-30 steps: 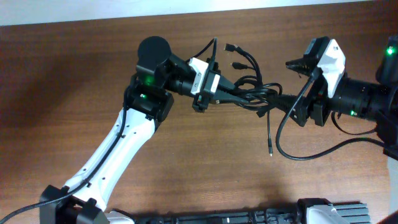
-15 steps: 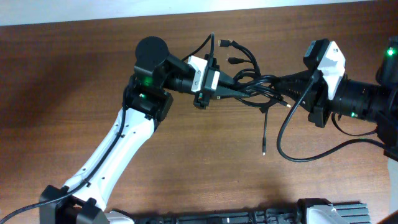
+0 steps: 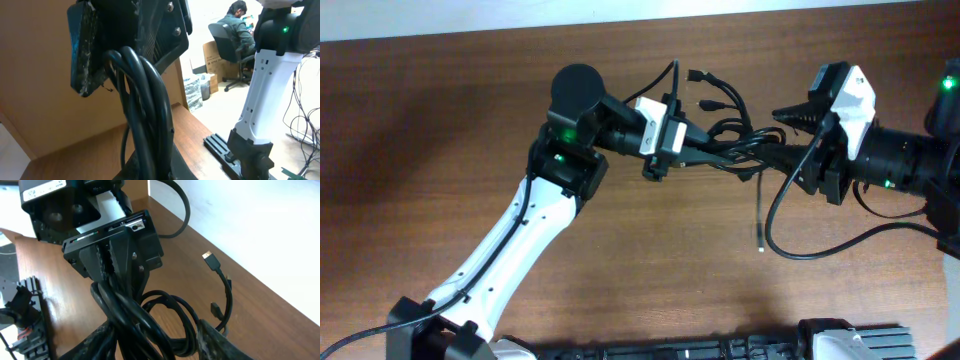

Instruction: Untangle cables

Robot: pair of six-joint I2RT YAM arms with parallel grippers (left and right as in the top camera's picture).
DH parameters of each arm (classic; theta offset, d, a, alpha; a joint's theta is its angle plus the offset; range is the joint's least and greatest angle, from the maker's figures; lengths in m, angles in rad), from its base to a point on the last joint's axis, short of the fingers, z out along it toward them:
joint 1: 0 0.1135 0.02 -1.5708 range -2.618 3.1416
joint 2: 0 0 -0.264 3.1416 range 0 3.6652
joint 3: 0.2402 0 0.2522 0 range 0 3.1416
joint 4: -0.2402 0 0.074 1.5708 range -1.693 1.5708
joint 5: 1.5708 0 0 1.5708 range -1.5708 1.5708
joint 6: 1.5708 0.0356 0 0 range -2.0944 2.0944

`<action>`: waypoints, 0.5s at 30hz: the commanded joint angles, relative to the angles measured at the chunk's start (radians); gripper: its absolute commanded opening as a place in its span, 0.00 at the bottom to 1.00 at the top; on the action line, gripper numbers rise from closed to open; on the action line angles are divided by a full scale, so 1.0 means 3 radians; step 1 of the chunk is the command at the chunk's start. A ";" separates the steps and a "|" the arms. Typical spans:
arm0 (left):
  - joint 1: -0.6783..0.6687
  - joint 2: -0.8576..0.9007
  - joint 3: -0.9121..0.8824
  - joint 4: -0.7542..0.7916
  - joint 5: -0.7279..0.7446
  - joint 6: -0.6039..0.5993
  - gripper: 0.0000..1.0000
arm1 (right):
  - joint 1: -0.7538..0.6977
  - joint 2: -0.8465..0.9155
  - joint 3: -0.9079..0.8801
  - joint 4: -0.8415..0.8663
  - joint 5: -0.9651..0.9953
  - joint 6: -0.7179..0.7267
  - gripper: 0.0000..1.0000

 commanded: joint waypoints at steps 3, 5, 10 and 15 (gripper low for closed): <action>-0.0072 -0.0045 0.0022 0.0034 0.0051 0.0056 0.07 | 0.0000 -0.0015 0.0043 0.0056 -0.0024 0.0010 0.41; -0.0072 -0.0045 0.0022 0.0034 0.0051 0.0056 0.07 | 0.0000 -0.0015 0.0043 0.0060 -0.0117 0.0010 0.41; -0.0085 -0.0045 0.0022 0.0033 0.0051 0.0056 0.07 | -0.0001 -0.0015 0.0043 0.0085 -0.0220 0.0010 0.49; -0.0085 -0.0045 0.0022 0.0008 0.0056 0.0056 0.06 | -0.0001 -0.0017 0.0043 0.0231 -0.0308 0.0011 0.50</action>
